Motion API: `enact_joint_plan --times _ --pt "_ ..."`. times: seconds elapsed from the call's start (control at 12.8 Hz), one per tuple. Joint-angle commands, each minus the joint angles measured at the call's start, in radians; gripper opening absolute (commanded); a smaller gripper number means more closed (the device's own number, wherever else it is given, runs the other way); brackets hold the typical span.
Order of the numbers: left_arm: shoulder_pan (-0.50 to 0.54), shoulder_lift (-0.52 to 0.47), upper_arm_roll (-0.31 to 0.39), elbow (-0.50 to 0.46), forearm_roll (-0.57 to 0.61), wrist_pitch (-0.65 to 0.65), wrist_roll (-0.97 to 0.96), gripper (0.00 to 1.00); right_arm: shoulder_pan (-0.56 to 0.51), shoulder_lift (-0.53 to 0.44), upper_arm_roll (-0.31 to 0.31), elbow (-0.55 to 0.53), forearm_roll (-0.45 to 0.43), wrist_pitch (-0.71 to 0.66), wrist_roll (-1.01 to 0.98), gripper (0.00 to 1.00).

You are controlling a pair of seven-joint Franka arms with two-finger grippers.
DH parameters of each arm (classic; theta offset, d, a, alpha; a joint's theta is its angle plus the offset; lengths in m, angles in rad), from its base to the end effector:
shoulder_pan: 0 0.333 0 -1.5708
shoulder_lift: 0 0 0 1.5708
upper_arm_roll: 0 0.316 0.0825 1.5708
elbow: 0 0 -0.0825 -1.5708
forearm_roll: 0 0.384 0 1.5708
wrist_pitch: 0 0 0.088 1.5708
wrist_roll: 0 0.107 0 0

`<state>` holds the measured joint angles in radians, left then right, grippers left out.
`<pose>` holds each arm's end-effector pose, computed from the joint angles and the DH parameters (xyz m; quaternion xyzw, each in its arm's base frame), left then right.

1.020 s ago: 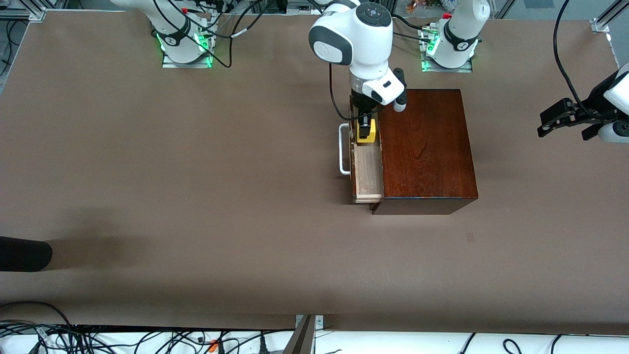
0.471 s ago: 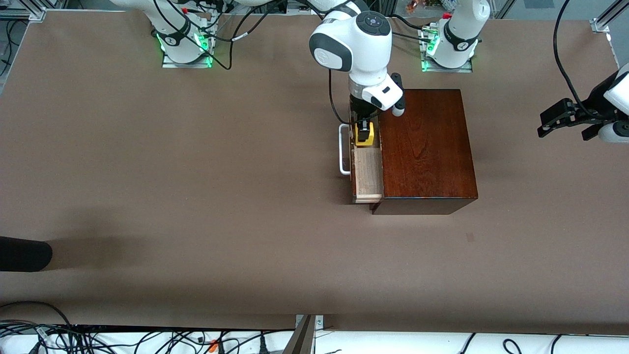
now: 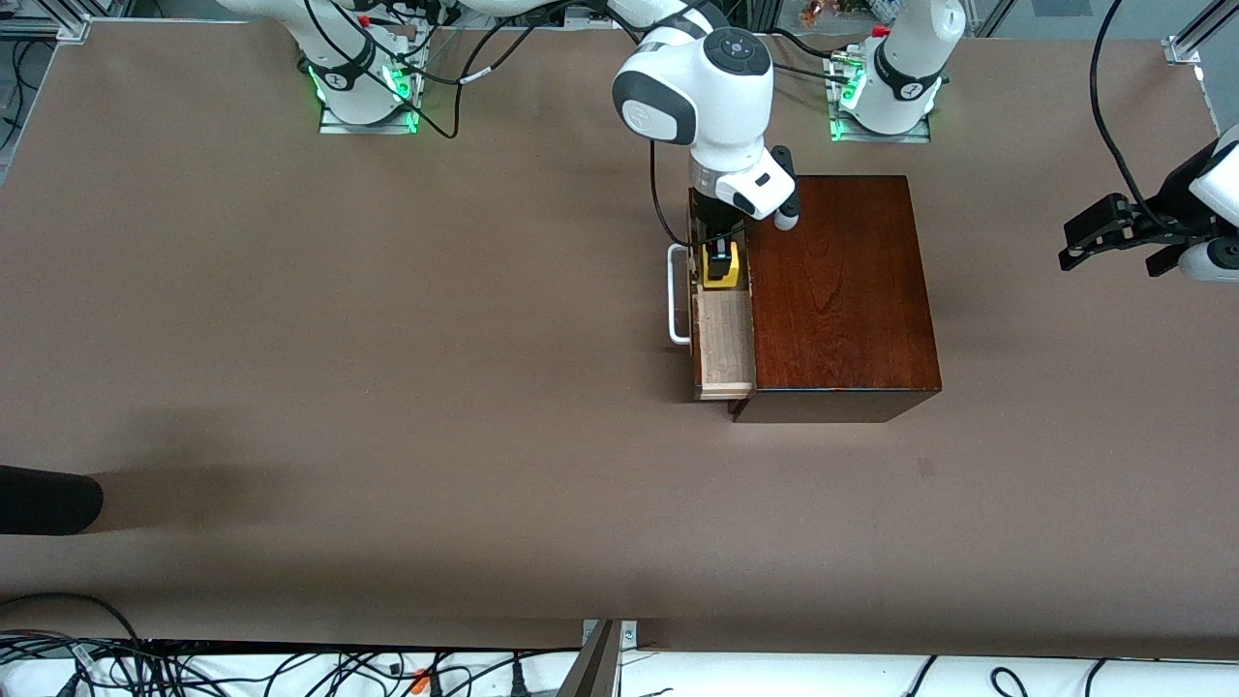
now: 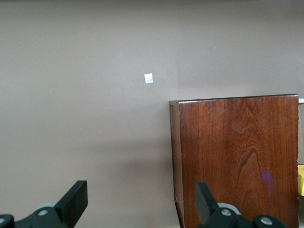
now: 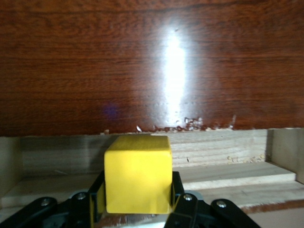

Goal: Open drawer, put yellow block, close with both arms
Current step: 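Lower the cube into the drawer and open the right gripper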

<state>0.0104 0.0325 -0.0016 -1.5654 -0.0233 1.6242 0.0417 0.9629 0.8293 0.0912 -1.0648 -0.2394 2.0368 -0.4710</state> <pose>0.5696 0.0026 0.6136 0.9997 -0.0160 0.0134 0.0113 0.4185 0.6606 0.3506 0.6989 0.7073 0.0915 0.0540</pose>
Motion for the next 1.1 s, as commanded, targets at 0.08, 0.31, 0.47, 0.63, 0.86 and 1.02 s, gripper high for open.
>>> enact_joint_plan --times 0.08,0.31,0.47,0.63,0.86,1.02 --pt "-0.004 0.015 0.000 0.035 0.002 -0.024 -0.013 1.00 0.002 0.022 0.004 0.034 0.000 0.005 -0.004 0.36" --pt "-0.006 0.015 -0.001 0.035 0.002 -0.024 -0.013 1.00 0.004 0.037 0.002 0.032 -0.001 0.011 -0.003 0.36" --pt "-0.006 0.015 0.000 0.035 0.002 -0.024 -0.013 1.00 -0.003 0.051 0.001 0.031 -0.003 0.020 -0.008 0.37" --pt "-0.006 0.018 0.000 0.035 0.003 -0.024 -0.010 1.00 -0.006 0.050 0.001 0.031 -0.001 0.011 -0.009 0.38" --pt "-0.007 0.026 -0.001 0.035 0.002 -0.024 -0.009 1.00 -0.007 0.040 0.002 0.034 0.000 -0.026 -0.005 1.00" --pt "-0.007 0.026 -0.001 0.035 0.002 -0.027 -0.002 1.00 -0.007 0.030 0.004 0.035 0.018 -0.055 -0.001 1.00"
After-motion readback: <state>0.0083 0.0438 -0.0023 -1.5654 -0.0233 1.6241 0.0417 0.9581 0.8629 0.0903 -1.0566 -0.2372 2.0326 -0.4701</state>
